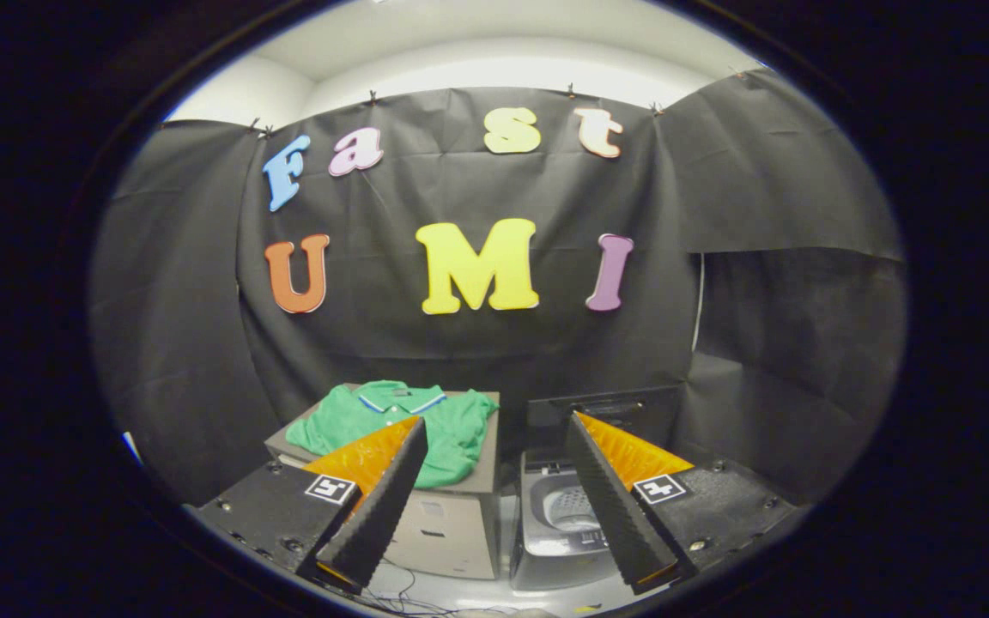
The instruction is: Put the clothes into the washing machine and then close the washing machine lid.
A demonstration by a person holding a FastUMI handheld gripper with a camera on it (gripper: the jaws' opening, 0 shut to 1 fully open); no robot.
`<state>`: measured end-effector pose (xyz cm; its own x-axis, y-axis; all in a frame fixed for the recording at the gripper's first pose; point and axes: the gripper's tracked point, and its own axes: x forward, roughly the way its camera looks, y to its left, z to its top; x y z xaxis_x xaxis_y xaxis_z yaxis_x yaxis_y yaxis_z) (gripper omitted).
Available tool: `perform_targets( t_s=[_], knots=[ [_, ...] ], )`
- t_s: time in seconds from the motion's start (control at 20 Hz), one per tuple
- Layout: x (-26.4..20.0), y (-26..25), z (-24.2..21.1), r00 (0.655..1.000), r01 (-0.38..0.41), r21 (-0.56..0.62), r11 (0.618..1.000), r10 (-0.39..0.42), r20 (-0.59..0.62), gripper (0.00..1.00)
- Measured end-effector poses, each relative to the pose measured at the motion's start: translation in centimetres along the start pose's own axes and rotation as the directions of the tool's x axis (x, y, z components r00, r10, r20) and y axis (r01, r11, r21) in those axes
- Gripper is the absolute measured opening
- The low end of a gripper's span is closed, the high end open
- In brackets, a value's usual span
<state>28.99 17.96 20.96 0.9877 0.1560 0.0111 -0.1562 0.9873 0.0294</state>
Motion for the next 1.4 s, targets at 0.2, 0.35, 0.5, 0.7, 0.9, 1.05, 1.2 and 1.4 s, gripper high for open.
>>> perform_targets(
  t_s=[0.2, 0.35, 0.5, 0.7, 0.9, 1.05, 1.2, 1.4],
  knots=[
    [6.4, 4.8, 0.7, 0.996, -0.063, 0.012, 0.998, 0.063, -0.061, 1.00],
    [10.7, 8.3, 0.5, 0.988, -0.108, 0.031, 0.994, 0.111, -0.110, 1.00],
    [14.5, 11.5, -0.8, 0.974, -0.138, 0.052, 0.989, 0.145, -0.175, 1.00],
    [19.1, 14.1, -3.5, 0.952, -0.127, 0.048, 0.991, 0.135, -0.276, 1.00],
    [23.1, 16.0, -7.7, 0.906, -0.098, 0.062, 0.993, 0.115, -0.407, 1.00],
    [25.4, 16.0, -10.4, 0.869, -0.055, 0.053, 0.997, 0.073, -0.490, 1.00],
    [26.6, 16.0, -12.2, 0.844, -0.037, 0.034, 0.999, 0.049, -0.535, 1.00],
    [27.1, 15.9, -13.1, 0.843, -0.027, -0.051, 0.998, -0.005, -0.538, 1.00]
  ],
)
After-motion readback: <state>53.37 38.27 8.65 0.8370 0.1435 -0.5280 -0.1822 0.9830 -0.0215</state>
